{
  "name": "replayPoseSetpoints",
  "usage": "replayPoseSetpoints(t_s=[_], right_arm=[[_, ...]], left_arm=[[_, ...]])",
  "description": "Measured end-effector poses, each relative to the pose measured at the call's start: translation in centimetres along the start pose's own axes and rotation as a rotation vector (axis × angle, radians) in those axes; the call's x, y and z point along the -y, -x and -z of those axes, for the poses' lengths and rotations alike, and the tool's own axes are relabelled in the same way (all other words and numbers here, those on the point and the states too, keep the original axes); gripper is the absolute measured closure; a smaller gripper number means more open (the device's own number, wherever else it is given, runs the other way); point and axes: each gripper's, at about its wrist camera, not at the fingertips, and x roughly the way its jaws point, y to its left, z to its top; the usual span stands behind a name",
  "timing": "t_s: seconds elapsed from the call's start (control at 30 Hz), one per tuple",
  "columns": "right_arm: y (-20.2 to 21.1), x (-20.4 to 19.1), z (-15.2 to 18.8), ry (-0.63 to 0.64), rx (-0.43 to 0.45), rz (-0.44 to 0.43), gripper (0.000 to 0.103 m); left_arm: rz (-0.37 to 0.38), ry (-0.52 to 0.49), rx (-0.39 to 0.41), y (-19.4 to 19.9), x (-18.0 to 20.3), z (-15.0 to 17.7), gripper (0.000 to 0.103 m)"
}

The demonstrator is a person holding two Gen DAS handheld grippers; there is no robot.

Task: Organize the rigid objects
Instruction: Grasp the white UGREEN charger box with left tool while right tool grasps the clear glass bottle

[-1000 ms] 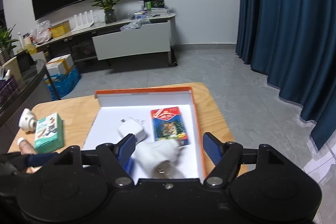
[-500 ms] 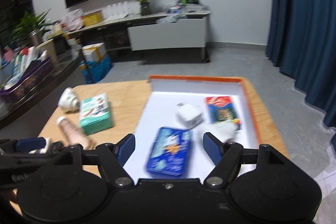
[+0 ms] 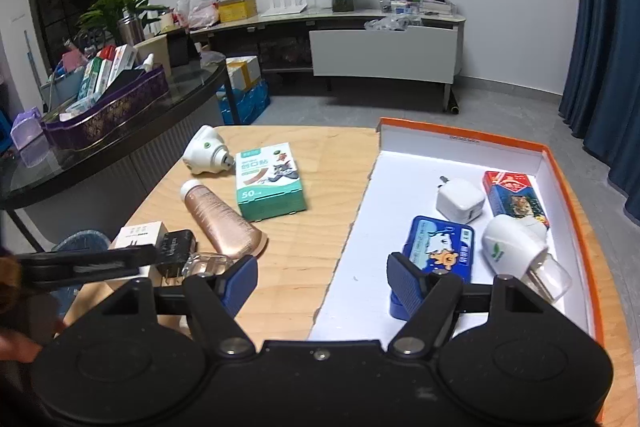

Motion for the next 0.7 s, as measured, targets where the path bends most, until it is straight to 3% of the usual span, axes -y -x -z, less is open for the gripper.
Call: replayPoseSetpoints(t_s=[0.1,0.3,0.33,0.43,0.7], right_arm=[[-0.3,-0.3,0.0,0.004,-0.008,-0.011,0.018],[-2.2,-1.8,0.3,0.016,-0.047,-0.048,0.018],[-2.5,-2.2,0.5,0.017,-0.056,-0.055,0.018],[-3.8,-3.5,0.8,0.021,-0.08,-0.086,0.018],[-7.7,-6.5,1.6,-0.021,-0.154,-0.139,0.019]], left_arm=[[-0.014,0.02,0.0,-0.9,-1.4,0.5,0.002],[-0.033,0.02,-0.017,-1.8,-2.7,0.4,0.009],[-0.034,0.002,-0.01,-1.9,-2.6,0.4,0.014],[-0.03,-0.077,0.014,-1.9,-1.7,0.3,0.043],[0.009,-0.091,0.044,-0.3,-2.4,0.0,0.043]])
